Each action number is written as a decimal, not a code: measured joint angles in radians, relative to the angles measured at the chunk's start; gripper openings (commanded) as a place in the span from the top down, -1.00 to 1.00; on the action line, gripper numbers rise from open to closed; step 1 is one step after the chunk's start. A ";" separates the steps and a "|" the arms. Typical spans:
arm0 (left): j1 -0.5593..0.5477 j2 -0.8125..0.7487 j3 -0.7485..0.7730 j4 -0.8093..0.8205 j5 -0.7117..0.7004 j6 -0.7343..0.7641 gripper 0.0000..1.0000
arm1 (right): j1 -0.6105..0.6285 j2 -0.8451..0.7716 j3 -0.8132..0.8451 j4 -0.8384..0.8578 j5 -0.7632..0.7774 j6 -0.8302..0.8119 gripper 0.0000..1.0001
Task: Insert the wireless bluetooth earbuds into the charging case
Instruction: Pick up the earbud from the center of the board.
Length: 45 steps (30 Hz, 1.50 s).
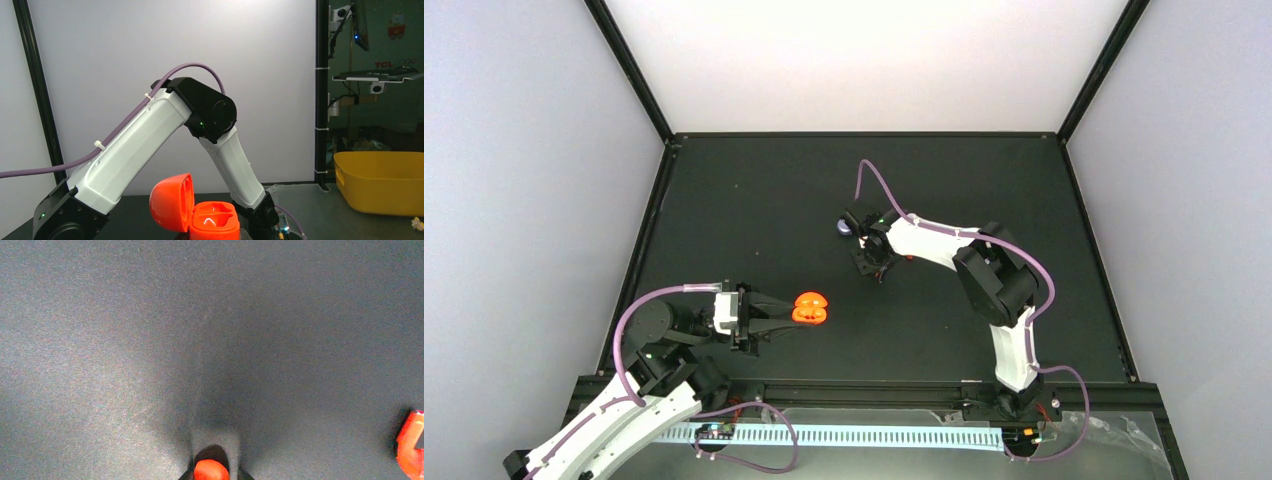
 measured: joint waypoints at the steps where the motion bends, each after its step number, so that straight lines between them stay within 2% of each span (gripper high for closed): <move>1: 0.000 0.000 0.000 0.000 0.000 0.000 0.97 | 0.000 0.000 0.000 0.000 0.000 0.000 0.59; 13: 0.000 0.000 0.000 0.000 0.000 0.000 0.97 | 0.002 -0.001 -0.003 0.006 -0.001 -0.010 0.76; 39: 0.000 0.000 0.000 0.000 0.000 0.000 0.97 | 0.008 -0.084 -0.070 0.056 -0.018 0.006 0.81; 41: 0.000 0.001 0.000 0.000 0.000 0.000 0.97 | 0.008 -0.093 -0.070 0.060 -0.018 0.006 0.79; 45: 0.000 0.001 0.000 0.000 0.000 0.000 0.97 | 0.008 -0.098 -0.070 0.064 -0.018 0.008 0.53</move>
